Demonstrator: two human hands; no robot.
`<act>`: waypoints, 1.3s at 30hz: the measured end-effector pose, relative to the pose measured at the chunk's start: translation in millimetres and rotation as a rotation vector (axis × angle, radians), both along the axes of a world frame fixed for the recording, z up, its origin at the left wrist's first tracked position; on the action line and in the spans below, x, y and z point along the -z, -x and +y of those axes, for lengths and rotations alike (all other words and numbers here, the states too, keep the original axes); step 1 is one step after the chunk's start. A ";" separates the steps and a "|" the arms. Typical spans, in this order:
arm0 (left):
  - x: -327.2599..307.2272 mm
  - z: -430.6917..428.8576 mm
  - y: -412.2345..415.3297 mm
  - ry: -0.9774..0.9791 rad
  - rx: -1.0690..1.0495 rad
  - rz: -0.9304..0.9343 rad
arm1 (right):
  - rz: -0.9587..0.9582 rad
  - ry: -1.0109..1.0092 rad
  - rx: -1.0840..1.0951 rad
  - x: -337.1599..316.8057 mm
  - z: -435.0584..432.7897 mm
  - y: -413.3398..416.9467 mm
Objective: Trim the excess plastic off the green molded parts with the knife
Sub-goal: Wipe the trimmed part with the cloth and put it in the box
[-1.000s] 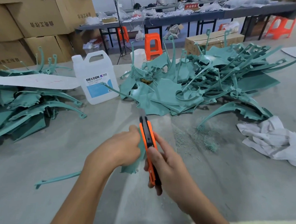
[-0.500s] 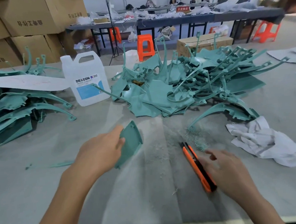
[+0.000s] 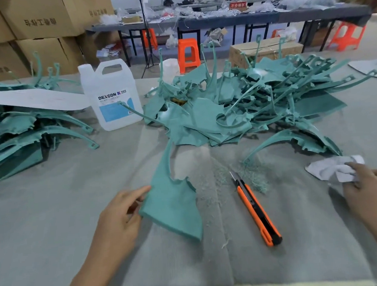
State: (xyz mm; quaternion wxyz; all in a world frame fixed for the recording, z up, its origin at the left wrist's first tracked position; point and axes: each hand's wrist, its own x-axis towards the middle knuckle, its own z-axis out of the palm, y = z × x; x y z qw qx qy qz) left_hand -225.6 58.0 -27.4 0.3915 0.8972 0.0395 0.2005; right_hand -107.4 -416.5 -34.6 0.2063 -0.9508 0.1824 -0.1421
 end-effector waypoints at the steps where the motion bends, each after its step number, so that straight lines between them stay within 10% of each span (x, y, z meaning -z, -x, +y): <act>1: 5.1 2.3 0.7 0.077 -0.043 -0.010 | -0.048 -0.034 -0.010 -2.0 3.6 1.9; 6: 16.7 12.4 0.1 0.404 -0.299 0.062 | -0.213 -0.290 -0.088 -18.8 40.4 7.1; 10: 12.5 12.9 -9.9 0.052 -0.439 0.142 | -0.310 -0.332 -0.266 -49.5 84.1 40.1; 17: 5.9 -7.4 -68.4 -0.236 -0.260 0.605 | -0.186 -0.975 -0.585 -60.6 162.7 69.2; 21: -7.1 -15.2 -64.8 0.514 -0.109 0.346 | -0.154 -1.209 -0.668 -50.0 207.3 77.7; 26: -21.6 -47.5 -39.5 1.357 0.178 0.250 | -0.137 -0.946 -0.650 -17.4 259.1 71.2; 35: -31.2 -97.2 -15.5 1.228 0.082 0.162 | -0.183 -0.856 -0.995 -18.2 313.0 105.9; 39: -40.6 -84.5 -14.6 1.339 0.223 0.108 | -0.208 -0.753 -0.694 -28.2 285.4 59.7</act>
